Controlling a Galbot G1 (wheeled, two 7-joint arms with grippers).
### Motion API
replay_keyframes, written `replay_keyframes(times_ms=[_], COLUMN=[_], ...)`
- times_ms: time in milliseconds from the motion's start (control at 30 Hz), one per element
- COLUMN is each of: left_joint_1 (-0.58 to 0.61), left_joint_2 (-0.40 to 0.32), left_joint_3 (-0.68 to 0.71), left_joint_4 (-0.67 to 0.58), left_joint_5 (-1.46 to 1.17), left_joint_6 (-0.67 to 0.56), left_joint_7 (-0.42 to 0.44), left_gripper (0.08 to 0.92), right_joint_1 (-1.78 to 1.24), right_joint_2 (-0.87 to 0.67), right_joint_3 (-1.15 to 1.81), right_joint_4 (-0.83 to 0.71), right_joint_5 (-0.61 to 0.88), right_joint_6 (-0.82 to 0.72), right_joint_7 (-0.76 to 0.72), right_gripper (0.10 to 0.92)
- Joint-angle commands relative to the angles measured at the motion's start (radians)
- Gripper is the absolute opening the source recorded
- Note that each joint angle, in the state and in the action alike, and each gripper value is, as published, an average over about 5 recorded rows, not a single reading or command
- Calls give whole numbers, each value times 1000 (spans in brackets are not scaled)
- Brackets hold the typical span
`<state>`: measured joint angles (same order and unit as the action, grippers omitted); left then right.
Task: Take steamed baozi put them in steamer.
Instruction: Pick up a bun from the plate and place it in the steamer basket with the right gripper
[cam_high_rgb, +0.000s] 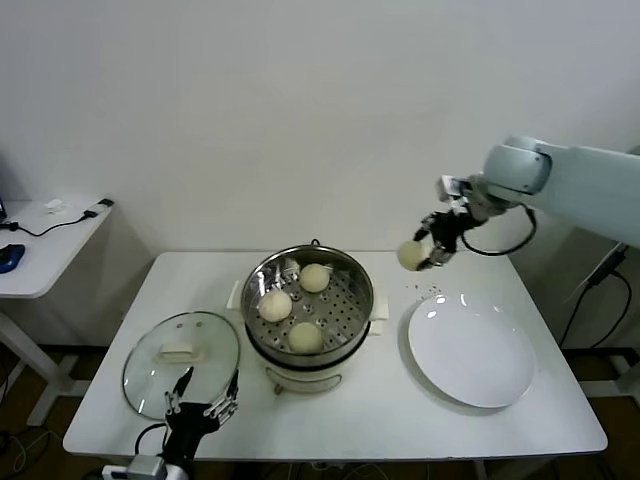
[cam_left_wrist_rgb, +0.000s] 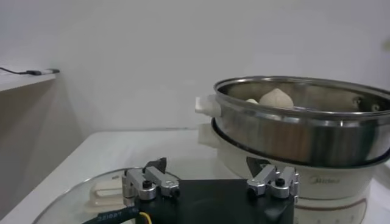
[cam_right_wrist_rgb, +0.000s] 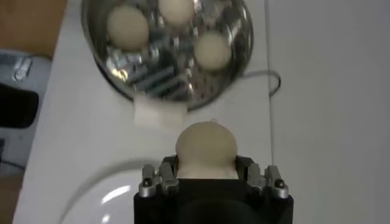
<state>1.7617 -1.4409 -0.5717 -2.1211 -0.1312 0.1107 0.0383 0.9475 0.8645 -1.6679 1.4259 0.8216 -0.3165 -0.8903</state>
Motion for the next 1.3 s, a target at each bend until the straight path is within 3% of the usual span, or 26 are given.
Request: replay_keyframes(times_ms=[33,567,1033,1133,1300], left_joint_1=[-3,6,13,14,17], left_joint_2=[0,0,-3,-3,-1], left_joint_3=[-4,-3,-1,-3,-7], left_joint_4=[2,0,-8,-13,-20], left_joint_5=[-13,-13,-13,-14,-17], left_joint_6=[-2,4,-1,-2,-2], left_joint_7=[-1,1,-3,-4,-4], left_gripper=[823,823,823,823,823], right_joint_1=[94,-250,-311,-317,-296], right_joint_2=[225,265,244,244,233], right_joint_3=[-66,41,66,79,104], right_joint_4=[130,3,-15,-18,-16], right_joint_5=[256,40,-10,5,33], right_joint_6=[-123,-189,-200,-200,-163], right_joint_7=[116,207,242,261,232], right_gripper=[619,619,621,641,764])
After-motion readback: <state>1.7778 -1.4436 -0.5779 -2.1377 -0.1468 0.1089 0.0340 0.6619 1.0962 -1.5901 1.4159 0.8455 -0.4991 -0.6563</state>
